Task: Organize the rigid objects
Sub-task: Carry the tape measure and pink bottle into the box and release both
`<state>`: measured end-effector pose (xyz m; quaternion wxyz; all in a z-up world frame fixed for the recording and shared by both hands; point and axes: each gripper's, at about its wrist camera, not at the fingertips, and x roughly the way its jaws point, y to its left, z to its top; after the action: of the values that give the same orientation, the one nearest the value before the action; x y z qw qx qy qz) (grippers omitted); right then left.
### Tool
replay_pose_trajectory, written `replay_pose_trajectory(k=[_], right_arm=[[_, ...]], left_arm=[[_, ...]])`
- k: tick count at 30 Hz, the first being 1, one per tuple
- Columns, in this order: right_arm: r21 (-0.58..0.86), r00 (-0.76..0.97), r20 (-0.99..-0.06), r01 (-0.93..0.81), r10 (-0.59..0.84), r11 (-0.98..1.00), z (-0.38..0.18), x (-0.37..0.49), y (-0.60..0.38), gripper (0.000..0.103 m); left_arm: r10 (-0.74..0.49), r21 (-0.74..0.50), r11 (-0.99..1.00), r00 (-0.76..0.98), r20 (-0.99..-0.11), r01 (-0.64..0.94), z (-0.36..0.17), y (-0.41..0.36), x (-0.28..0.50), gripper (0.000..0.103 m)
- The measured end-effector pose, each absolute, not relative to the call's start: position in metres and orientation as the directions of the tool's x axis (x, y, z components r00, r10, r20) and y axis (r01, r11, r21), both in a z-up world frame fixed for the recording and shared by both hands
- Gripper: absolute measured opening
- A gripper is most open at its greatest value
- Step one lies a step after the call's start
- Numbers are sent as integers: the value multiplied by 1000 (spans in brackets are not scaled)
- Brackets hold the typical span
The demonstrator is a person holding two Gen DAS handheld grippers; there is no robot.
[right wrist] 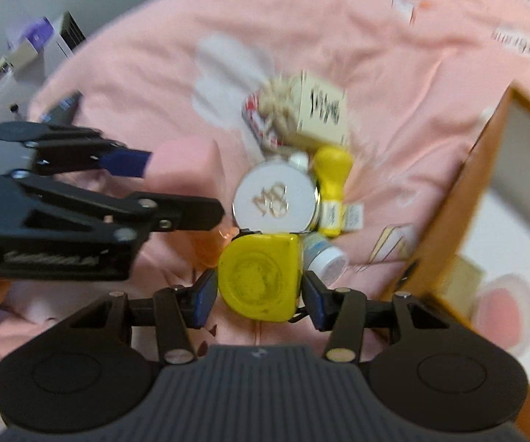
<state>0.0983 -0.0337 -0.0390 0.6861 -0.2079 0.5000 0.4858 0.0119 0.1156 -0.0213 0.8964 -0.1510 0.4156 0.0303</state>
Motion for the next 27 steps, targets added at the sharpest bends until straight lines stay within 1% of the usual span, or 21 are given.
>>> replay_pose_trajectory(k=[4, 8, 13, 17, 21, 24, 27], right_arm=[[137, 127, -859, -876, 496, 462, -4, 93, -53, 50], [106, 225, -822, -842, 523, 530, 25, 99, -81, 50], [53, 371, -788, -755, 492, 654, 47, 124, -124, 50], [34, 448, -780, -667, 437, 745, 52, 151, -156, 50], [62, 465, -785, -597, 409, 800, 48, 181, -181, 50], [56, 477, -799, -547, 366, 835, 36, 203, -192, 50], [14, 491, -815, -515, 309, 857, 20, 220, -197, 50]], left_arm=[[-84, -253, 956, 691, -718, -147, -1, 108, 17, 59], [-103, -243, 966, 727, -679, -90, 18, 92, 29, 59], [-193, -248, 968, 760, -620, 43, 46, 66, 58, 59], [-261, -246, 960, 750, -608, 135, 60, 39, 98, 59], [-303, -263, 949, 721, -623, 172, 54, 13, 141, 59], [-270, -247, 960, 689, -672, 136, 34, -5, 172, 59], [-220, -197, 974, 663, -715, 111, 15, -21, 193, 59]])
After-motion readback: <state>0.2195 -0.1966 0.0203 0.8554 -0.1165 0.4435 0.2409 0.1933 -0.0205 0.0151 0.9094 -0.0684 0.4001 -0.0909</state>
